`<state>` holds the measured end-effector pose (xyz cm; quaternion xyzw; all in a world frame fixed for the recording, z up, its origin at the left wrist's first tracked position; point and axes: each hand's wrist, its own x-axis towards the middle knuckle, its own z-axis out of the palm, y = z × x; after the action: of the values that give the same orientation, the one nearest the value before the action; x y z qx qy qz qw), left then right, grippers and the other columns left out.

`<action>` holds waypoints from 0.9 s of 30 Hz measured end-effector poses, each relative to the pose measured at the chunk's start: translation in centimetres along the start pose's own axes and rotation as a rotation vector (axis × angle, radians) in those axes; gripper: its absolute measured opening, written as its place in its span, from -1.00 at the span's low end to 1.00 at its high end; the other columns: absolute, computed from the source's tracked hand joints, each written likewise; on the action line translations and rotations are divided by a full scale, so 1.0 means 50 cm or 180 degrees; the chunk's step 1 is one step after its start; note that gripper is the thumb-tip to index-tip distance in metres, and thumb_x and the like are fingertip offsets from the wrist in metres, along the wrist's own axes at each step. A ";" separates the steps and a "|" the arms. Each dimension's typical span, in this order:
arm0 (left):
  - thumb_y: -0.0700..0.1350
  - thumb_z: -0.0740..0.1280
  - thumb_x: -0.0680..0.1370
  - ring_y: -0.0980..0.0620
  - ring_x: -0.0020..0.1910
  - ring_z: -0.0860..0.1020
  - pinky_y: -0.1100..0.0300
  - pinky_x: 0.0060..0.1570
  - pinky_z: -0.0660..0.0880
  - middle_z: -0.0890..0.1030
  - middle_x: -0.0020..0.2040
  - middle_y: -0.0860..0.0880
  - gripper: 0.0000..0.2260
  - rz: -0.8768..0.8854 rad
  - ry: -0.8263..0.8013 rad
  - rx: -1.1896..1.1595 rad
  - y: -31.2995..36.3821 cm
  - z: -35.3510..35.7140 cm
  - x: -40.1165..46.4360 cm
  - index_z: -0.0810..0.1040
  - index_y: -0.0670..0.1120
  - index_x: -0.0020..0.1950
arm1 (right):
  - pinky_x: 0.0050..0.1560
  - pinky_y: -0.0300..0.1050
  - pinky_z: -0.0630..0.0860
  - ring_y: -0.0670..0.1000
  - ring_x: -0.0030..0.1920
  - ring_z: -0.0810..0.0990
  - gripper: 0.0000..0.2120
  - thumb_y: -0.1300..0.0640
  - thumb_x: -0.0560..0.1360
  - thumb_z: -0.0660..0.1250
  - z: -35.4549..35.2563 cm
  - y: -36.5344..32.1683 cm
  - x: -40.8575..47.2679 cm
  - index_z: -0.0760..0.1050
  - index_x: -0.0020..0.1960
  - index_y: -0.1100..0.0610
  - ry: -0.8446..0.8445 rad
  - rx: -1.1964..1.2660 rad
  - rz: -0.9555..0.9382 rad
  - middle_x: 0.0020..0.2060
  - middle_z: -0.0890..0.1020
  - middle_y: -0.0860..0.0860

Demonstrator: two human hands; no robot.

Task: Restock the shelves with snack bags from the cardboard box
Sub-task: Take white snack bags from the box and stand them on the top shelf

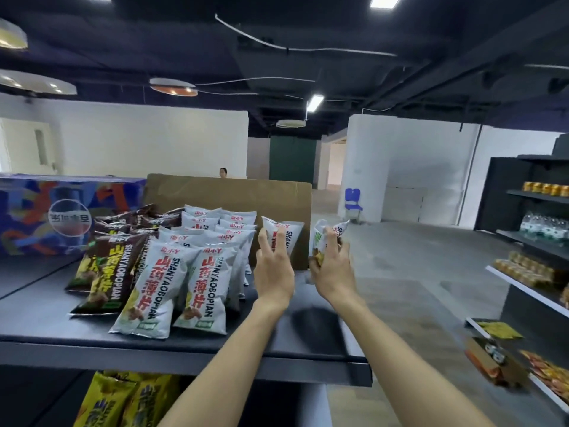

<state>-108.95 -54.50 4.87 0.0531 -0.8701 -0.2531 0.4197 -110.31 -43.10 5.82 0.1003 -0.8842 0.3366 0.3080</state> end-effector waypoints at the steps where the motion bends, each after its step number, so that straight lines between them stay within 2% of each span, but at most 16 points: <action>1: -0.38 0.24 0.48 -0.25 0.15 0.49 -0.04 -0.20 0.53 0.18 0.47 -0.20 -0.40 -0.0025 0.0006 0.0027 -0.005 0.008 0.012 0.27 0.01 0.46 | 0.11 0.10 0.44 0.25 0.12 0.42 -0.33 0.17 0.51 0.29 0.011 -0.001 0.012 0.07 0.52 -0.07 -0.0007 0.0008 -0.0023 0.18 0.37 0.19; 4: -0.44 0.22 0.46 -0.29 0.31 0.38 -0.07 -0.06 0.54 0.05 0.53 -0.23 -0.32 -0.0024 0.0005 0.0082 -0.017 0.034 0.045 0.20 -0.04 0.53 | 0.10 0.16 0.49 0.25 0.14 0.42 -0.34 0.15 0.51 0.30 0.050 -0.005 0.047 0.05 0.49 -0.09 -0.0008 0.0008 -0.0118 0.22 0.36 0.17; 6: -0.44 0.23 0.47 -0.32 0.33 0.36 -0.08 0.01 0.54 0.02 0.54 -0.25 -0.32 -0.0003 0.0034 0.0071 -0.026 0.055 0.061 0.18 -0.07 0.54 | 0.08 0.17 0.49 0.26 0.15 0.43 -0.37 0.10 0.52 0.30 0.083 -0.006 0.064 0.08 0.48 -0.09 -0.0040 -0.0020 -0.0168 0.24 0.35 0.17; 9: -0.37 0.24 0.52 -0.31 0.28 0.40 -0.08 -0.06 0.55 0.06 0.53 -0.25 -0.38 0.0013 0.0068 0.0155 -0.039 0.082 0.079 0.18 -0.08 0.55 | 0.05 0.17 0.50 0.26 0.14 0.42 -0.44 -0.01 0.56 0.27 0.133 -0.004 0.086 0.11 0.47 -0.10 -0.0037 0.0139 -0.0104 0.24 0.36 0.15; 11: -0.35 0.26 0.54 -0.29 0.26 0.41 -0.06 -0.11 0.57 0.09 0.53 -0.25 -0.40 0.0048 0.0121 0.0212 -0.048 0.098 0.083 0.19 -0.09 0.55 | 0.11 0.16 0.47 0.25 0.16 0.41 -0.44 0.00 0.57 0.26 0.166 0.002 0.092 0.10 0.49 -0.09 0.0050 0.0178 -0.0050 0.27 0.35 0.15; 12: -0.35 0.25 0.55 -0.29 0.29 0.40 -0.07 -0.06 0.56 0.09 0.54 -0.24 -0.41 0.0051 0.0129 0.0146 -0.053 0.108 0.080 0.19 -0.10 0.55 | 0.15 0.16 0.45 0.25 0.19 0.39 -0.45 0.02 0.58 0.24 0.181 0.008 0.092 0.11 0.50 -0.09 0.0098 0.0183 -0.0013 0.30 0.32 0.15; 15: -0.33 0.20 0.60 -0.27 0.42 0.24 -0.08 0.24 0.45 0.00 0.56 -0.20 -0.46 -0.0070 0.0065 -0.0095 -0.070 0.138 0.073 0.15 -0.10 0.56 | 0.24 0.18 0.39 0.24 0.26 0.33 -0.45 0.10 0.58 0.23 0.215 0.029 0.084 0.14 0.51 -0.08 0.0221 0.0222 -0.0035 0.42 0.21 0.16; 20: -0.36 0.24 0.57 -0.31 0.41 0.27 -0.05 0.35 0.36 0.06 0.54 -0.31 -0.45 0.0037 0.0335 0.0112 -0.069 0.164 0.097 0.19 -0.18 0.54 | 0.31 0.15 0.30 0.27 0.27 0.30 -0.47 0.11 0.59 0.22 0.231 0.027 0.115 0.19 0.52 -0.04 0.0446 0.0228 -0.0013 0.47 0.15 0.18; 24: -0.38 0.18 0.58 -0.30 0.46 0.14 -0.04 0.38 0.27 -0.03 0.55 -0.28 -0.43 -0.0030 0.0173 0.0185 -0.088 0.177 0.104 0.10 -0.19 0.56 | 0.39 0.13 0.21 0.25 0.32 0.25 -0.40 0.07 0.57 0.22 0.239 0.036 0.113 0.11 0.56 -0.07 0.0210 0.0384 -0.0013 0.47 0.13 0.20; 27: -0.36 0.17 0.58 -0.32 0.47 0.14 -0.05 0.36 0.29 -0.02 0.55 -0.28 -0.44 -0.0014 0.0215 0.0279 -0.099 0.179 0.102 0.10 -0.19 0.56 | 0.42 0.14 0.13 0.27 0.39 0.17 -0.32 0.05 0.57 0.24 0.238 0.041 0.109 -0.03 0.58 -0.10 -0.0076 0.0419 -0.0010 0.52 0.01 0.22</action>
<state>-119.58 -56.78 1.40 0.0819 -0.8655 -0.2137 0.4455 -121.06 -49.19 1.11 0.1257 -0.8636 0.3924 0.2906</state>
